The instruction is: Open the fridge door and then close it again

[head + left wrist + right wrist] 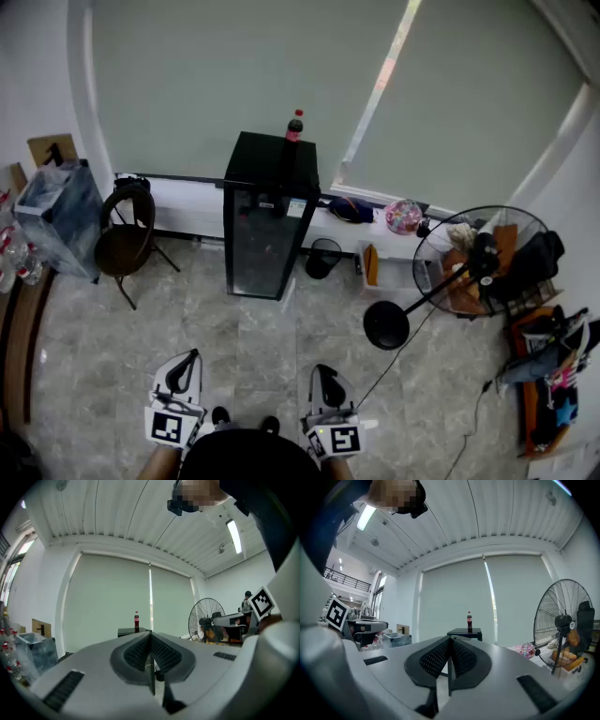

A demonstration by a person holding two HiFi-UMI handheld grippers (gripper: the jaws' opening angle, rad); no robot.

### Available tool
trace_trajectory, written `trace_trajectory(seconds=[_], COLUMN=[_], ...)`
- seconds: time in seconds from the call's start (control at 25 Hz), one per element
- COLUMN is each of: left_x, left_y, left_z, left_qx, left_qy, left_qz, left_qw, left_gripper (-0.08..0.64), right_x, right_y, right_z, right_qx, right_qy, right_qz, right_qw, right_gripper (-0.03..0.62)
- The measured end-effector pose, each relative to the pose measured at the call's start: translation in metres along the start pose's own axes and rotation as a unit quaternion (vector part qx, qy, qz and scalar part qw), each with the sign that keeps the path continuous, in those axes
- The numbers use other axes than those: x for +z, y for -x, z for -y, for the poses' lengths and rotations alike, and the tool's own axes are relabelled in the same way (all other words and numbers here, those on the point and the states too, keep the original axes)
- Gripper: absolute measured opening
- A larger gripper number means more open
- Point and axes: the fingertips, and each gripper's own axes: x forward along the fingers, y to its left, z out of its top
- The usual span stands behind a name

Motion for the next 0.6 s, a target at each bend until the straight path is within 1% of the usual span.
trace_trajectory(seconds=[0.16, 0.36, 0.52, 0.6], left_x=[-0.004, 0.001, -0.009, -0.01], left_y=[-0.001, -0.004, -0.002, -0.002], left_z=[-0.004, -0.004, -0.003, -0.004], left_qx=[0.002, 0.004, 0.0, 0.003], left_qy=[0.002, 0.004, 0.01, 0.007], left_qz=[-0.005, -0.001, -0.01, -0.012], left_qw=[1.0, 1.0, 0.9999, 0.9999], left_gripper=[0.008, 0.008, 0.008, 0.008], right_x=[0.0, -0.002, -0.003, -0.001], right_y=[-0.002, -0.002, -0.003, -0.004], right_z=[0.0, 0.001, 0.0, 0.0], right_qx=[-0.001, -0.004, -0.003, -0.004], right_qy=[0.001, -0.001, -0.005, -0.005], right_qz=[0.002, 0.002, -0.001, 0.002], right_qw=[1.0, 1.0, 1.0, 1.0], right_gripper=[0.014, 0.014, 0.014, 0.014])
